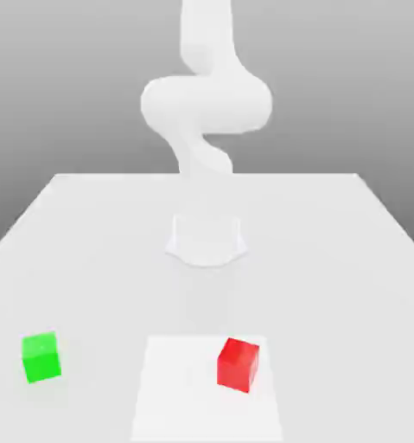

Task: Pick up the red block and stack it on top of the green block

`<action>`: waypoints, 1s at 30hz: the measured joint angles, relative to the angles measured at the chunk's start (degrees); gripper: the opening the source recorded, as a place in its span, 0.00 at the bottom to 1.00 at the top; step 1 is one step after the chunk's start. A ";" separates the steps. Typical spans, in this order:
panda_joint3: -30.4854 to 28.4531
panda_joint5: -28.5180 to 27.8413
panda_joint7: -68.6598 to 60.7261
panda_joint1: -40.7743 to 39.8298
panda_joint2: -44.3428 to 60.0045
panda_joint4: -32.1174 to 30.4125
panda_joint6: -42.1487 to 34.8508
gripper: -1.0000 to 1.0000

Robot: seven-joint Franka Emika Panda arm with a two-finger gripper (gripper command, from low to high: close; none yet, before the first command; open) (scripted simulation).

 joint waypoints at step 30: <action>-2.99 6.32 -60.14 9.98 55.12 -21.17 35.06 0.00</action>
